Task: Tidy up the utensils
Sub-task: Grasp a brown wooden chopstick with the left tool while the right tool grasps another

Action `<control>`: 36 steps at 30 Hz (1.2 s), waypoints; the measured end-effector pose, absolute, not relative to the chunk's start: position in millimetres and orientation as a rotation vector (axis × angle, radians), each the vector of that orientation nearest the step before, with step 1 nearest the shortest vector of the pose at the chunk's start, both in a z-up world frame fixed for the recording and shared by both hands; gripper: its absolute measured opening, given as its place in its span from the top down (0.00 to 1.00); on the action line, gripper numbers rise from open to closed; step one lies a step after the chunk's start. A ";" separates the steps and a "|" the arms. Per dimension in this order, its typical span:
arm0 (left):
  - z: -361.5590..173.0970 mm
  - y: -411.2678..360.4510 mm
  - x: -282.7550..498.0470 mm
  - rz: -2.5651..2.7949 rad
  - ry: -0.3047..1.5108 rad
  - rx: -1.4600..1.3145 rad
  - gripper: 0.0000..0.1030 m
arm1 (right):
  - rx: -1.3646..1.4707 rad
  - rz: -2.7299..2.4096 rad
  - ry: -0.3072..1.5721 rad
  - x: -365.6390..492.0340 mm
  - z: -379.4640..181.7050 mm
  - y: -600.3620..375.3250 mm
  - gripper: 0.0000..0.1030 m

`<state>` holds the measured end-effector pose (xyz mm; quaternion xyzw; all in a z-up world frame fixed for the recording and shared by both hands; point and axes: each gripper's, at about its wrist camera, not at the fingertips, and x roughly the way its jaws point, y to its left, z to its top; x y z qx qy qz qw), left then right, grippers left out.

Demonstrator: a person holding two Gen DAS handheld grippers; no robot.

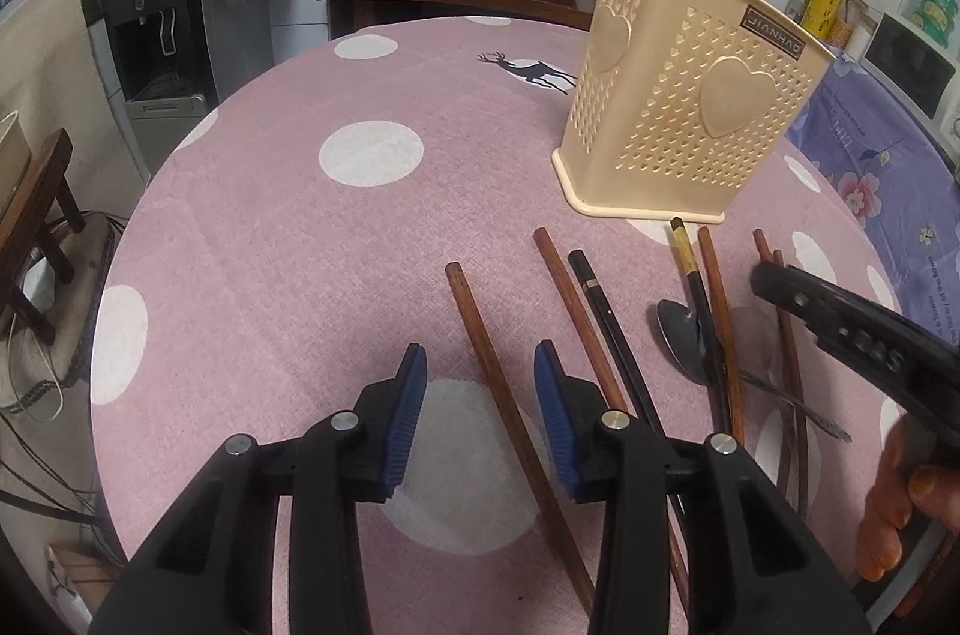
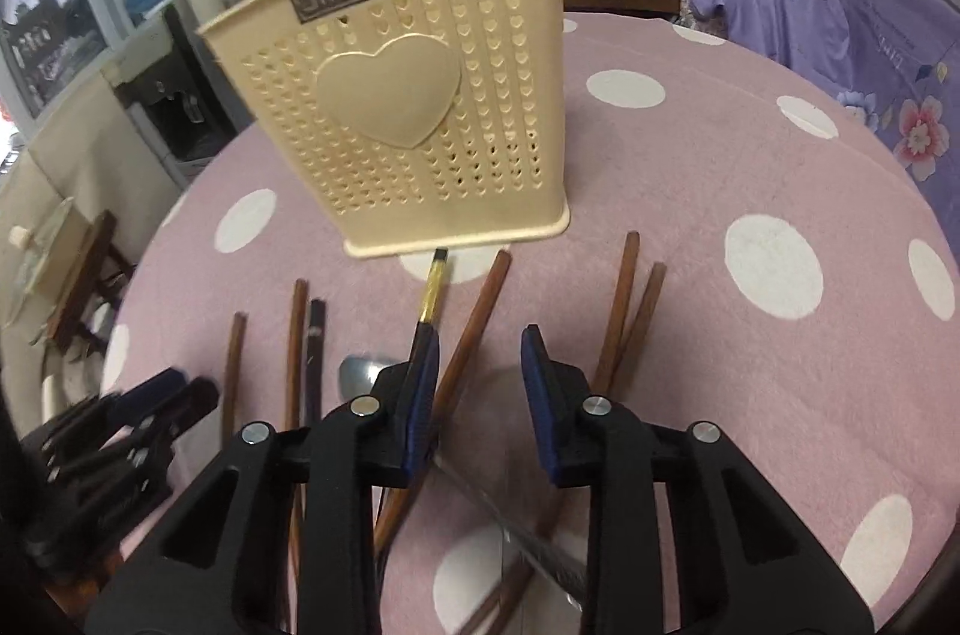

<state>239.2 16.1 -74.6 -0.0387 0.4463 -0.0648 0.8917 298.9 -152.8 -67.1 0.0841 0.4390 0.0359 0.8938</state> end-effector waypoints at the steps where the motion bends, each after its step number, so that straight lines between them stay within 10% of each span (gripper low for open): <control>1: -75.1 15.9 239.3 -0.131 0.925 -0.081 0.63 | 0.175 0.068 0.921 305.8 -69.5 -149.7 0.73; 28: -90.3 -0.7 258.8 -0.034 0.976 -0.048 0.66 | 0.235 -0.042 0.976 339.3 -87.4 -144.3 0.92; 36: -91.3 -2.9 265.9 0.028 0.972 -0.028 0.90 | 0.239 0.002 0.918 322.0 -73.4 -142.6 0.92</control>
